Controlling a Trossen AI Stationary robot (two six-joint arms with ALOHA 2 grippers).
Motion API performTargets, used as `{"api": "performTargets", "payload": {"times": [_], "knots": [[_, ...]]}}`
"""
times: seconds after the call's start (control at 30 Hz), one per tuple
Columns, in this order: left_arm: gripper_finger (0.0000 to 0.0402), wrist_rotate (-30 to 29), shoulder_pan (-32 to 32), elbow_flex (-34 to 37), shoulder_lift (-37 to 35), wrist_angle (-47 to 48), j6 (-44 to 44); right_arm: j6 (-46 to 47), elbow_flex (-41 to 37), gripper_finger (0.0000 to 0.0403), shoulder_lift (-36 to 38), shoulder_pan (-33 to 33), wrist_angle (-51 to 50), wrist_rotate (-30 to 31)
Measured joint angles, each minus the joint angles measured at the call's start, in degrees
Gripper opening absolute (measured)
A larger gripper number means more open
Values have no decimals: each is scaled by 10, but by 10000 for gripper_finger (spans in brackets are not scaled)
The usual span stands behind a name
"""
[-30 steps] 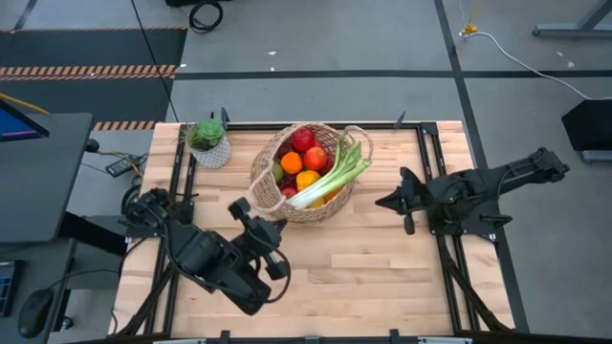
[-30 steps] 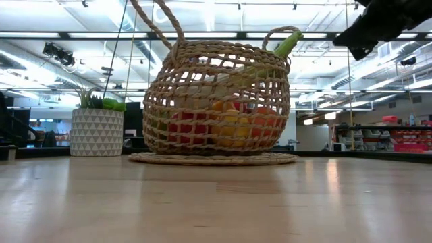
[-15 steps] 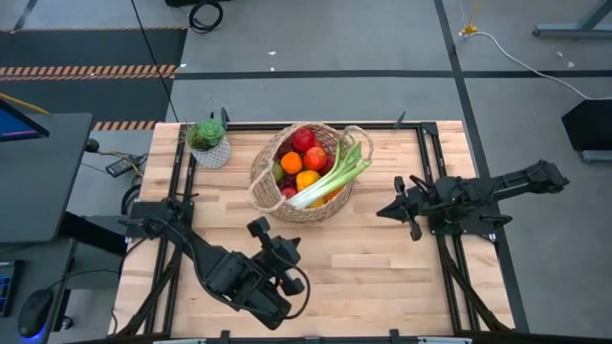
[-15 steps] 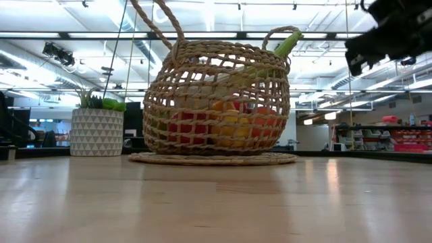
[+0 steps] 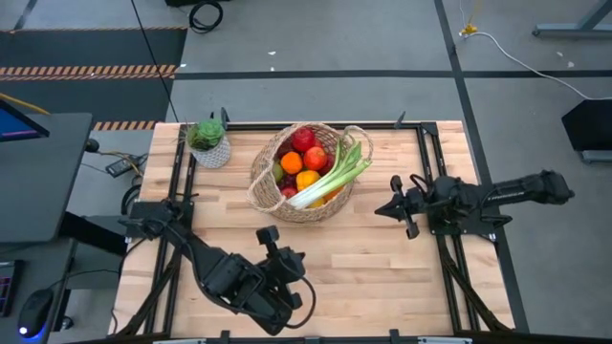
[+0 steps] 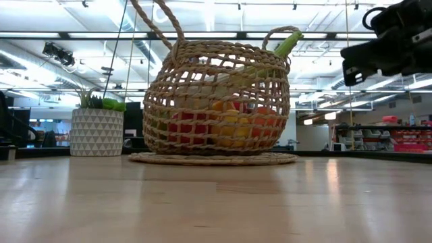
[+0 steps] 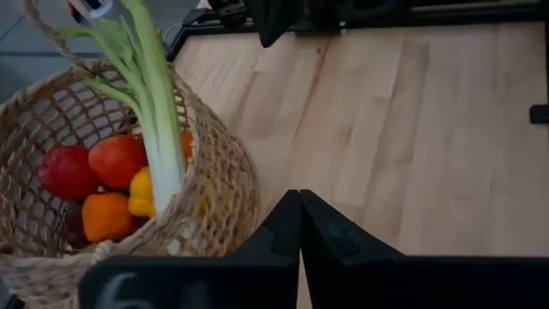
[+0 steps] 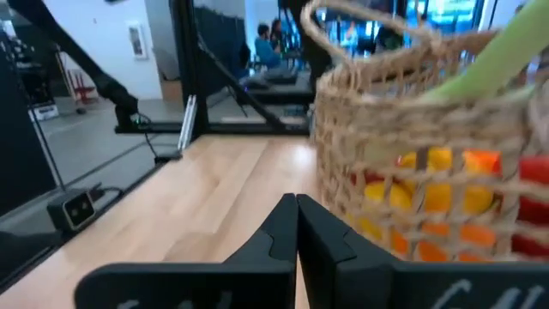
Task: Build produce basket
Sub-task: Return to Home Position
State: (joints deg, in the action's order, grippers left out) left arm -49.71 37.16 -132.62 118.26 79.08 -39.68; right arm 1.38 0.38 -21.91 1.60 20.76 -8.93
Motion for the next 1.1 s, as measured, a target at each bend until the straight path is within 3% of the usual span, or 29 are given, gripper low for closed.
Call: {"api": "performTargets", "payload": {"times": [0.2, 0.43, 0.63, 0.77, 0.87, 1.1], "knots": [[4, -25, -9, 0, 0, 22, 41, 8, 0, 9, 0, -47, 15, -35], [2, -42, -38, 0, -13, 107, -1, 63, 0, 9, -1, -52, 14, -38], [1, -67, -45, -1, -55, 99, 9, 64, 0, 11, -1, -51, 15, -38], [1, -49, -36, 0, -56, 19, 67, 64, 0, 17, -1, -51, 16, -36], [1, 25, -34, 0, -47, -101, 166, 64, 0, 19, -1, -51, 16, -36], [1, 362, -59, -1, -29, -365, 366, 64, 0, 18, -1, -51, 19, -36]]}}
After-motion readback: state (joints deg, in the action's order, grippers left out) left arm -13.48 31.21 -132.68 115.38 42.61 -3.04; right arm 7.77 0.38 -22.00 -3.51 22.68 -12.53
